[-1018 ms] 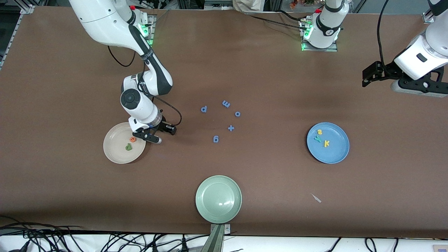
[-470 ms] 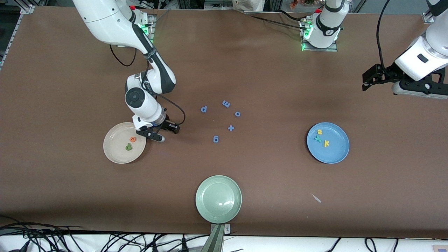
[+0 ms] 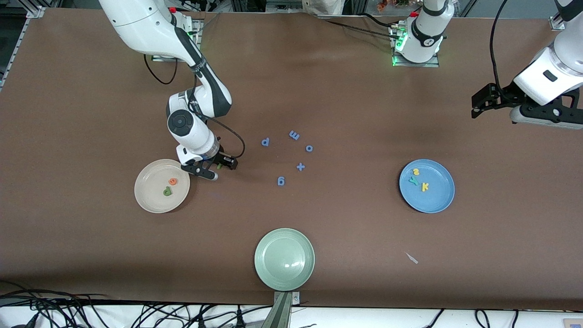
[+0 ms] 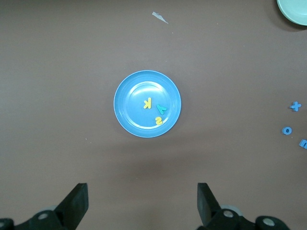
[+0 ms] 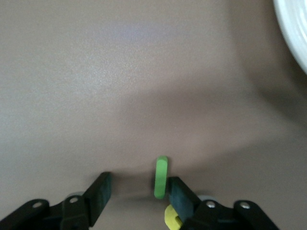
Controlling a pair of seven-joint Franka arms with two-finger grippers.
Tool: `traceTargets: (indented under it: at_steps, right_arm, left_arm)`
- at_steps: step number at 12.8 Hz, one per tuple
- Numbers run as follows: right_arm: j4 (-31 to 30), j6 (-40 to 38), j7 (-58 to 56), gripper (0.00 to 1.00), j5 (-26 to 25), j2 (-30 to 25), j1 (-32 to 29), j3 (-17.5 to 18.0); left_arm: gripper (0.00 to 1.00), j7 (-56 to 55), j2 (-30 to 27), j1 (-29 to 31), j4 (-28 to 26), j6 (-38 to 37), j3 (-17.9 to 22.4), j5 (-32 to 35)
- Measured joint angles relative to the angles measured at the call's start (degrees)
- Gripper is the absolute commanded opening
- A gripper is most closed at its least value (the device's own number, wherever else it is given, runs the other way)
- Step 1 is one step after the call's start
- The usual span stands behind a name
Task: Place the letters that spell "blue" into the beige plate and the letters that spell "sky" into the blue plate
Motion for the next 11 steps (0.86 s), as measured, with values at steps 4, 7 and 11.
traceTargets:
  at_steps: [4,7,11]
  right_arm:
    - [-0.3,0.0,-3.4,0.31,0.0,-0.6,0.0,-0.9]
    - [-0.4,-0.1,-5.4,0.08,0.0,-0.9,0.0,-2.0]
    - [-0.7,-0.1,-5.5,0.00,0.0,-1.2,0.0,-2.2]
  left_arm:
    - [1.00,0.0,0.0,-0.1,0.0,0.0,-0.1,0.0]
    - [1.00,0.0,0.0,-0.3,0.0,0.0,-0.1,0.0]
    - [1.00,0.0,0.0,-0.3,0.0,0.0,-0.1,0.0]
